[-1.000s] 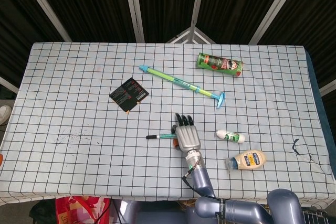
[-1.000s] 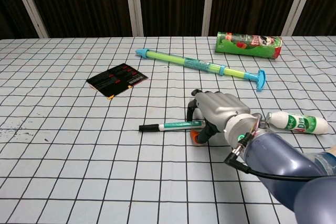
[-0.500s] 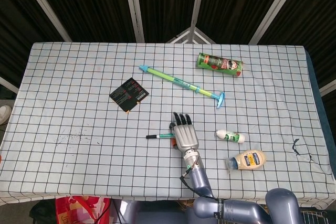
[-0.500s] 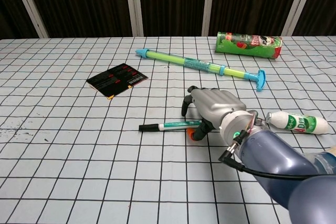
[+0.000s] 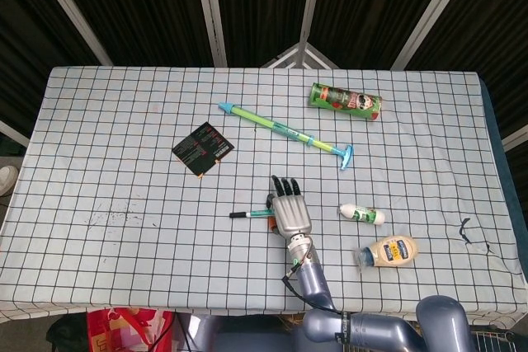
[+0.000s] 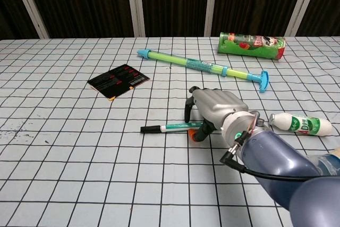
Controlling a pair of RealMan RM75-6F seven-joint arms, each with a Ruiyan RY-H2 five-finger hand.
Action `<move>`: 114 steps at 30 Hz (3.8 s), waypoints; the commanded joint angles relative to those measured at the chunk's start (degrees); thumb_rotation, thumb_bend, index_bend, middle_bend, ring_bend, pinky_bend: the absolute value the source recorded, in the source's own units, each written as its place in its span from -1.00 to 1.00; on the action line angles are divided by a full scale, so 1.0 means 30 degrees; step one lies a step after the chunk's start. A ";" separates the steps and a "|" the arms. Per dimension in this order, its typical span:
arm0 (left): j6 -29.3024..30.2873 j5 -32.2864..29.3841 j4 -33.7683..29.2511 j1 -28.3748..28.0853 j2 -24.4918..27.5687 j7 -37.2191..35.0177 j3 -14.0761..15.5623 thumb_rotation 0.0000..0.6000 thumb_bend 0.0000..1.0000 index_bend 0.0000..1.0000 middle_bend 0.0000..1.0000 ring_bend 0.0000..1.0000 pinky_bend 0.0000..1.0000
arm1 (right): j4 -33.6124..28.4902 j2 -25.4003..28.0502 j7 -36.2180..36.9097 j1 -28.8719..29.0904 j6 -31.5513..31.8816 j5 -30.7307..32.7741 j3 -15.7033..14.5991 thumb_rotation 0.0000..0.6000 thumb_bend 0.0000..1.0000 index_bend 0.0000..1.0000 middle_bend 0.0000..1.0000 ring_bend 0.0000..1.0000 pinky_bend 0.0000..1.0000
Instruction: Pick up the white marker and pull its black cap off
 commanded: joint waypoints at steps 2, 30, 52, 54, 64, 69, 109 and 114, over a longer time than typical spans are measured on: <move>-0.0022 -0.0003 0.0026 0.0001 -0.0023 0.0016 0.0003 1.00 -0.01 -1.00 -1.00 -1.00 -0.93 | 0.0040 -0.0012 0.0035 0.0006 -0.0048 0.0009 -0.0036 1.00 -0.16 -0.05 -0.93 -0.90 -1.00; -0.0075 -0.0195 0.0242 0.0131 -0.0195 -0.0026 -0.0068 1.00 -0.01 -1.00 -1.00 -1.00 -0.93 | 0.0797 -0.0259 0.0791 0.0140 -0.0513 -0.0386 -0.0085 1.00 -0.16 0.18 -0.93 -0.87 -1.00; 0.1218 0.1329 -0.0277 -0.0184 -0.0598 -0.0323 -0.0291 1.00 -0.01 -0.98 -1.00 -1.00 -0.93 | -0.4178 0.2812 0.2786 -0.1048 0.0325 -0.1511 0.0257 1.00 -0.16 0.37 -0.93 -0.84 -1.00; 0.1628 0.2034 -0.0763 -0.0481 -0.0797 -0.0153 -0.0394 1.00 -0.01 -0.93 -0.99 -1.00 -0.93 | -0.5339 0.3473 0.2132 -0.1201 0.1047 -0.1641 0.0305 1.00 -0.16 0.37 -0.93 -0.84 -1.00; 0.2008 0.4136 -0.4051 -0.1624 -0.1242 0.3346 -0.0399 1.00 -0.01 -0.81 -0.88 -1.00 -0.93 | -0.9648 0.4798 -0.1474 -0.0764 0.3173 -0.0703 0.0842 1.00 -0.16 0.37 -0.93 -0.84 -1.00; 0.1983 0.5072 -0.5410 -0.2118 -0.1653 0.4515 -0.0332 1.00 -0.02 -0.77 -0.85 -1.00 -0.93 | -1.0761 0.4435 -0.2912 0.0140 0.3886 0.0091 0.1701 1.00 -0.16 0.37 -0.93 -0.84 -1.00; 0.2050 0.6021 -0.1930 -0.4653 -0.7576 0.3393 -0.1057 1.00 -0.06 -0.26 -0.39 -0.93 -0.84 | -1.0773 0.1985 -0.4520 0.4120 0.5778 0.2398 0.3717 1.00 -0.16 0.37 -0.93 -0.84 -1.00; 0.1804 0.5932 -0.1423 -0.4975 -0.8291 0.3457 -0.1056 1.00 -0.09 -0.26 -0.39 -0.93 -0.84 | -1.0969 0.2033 -0.4459 0.4242 0.5915 0.2448 0.3727 1.00 -0.16 0.37 -0.93 -0.84 -1.00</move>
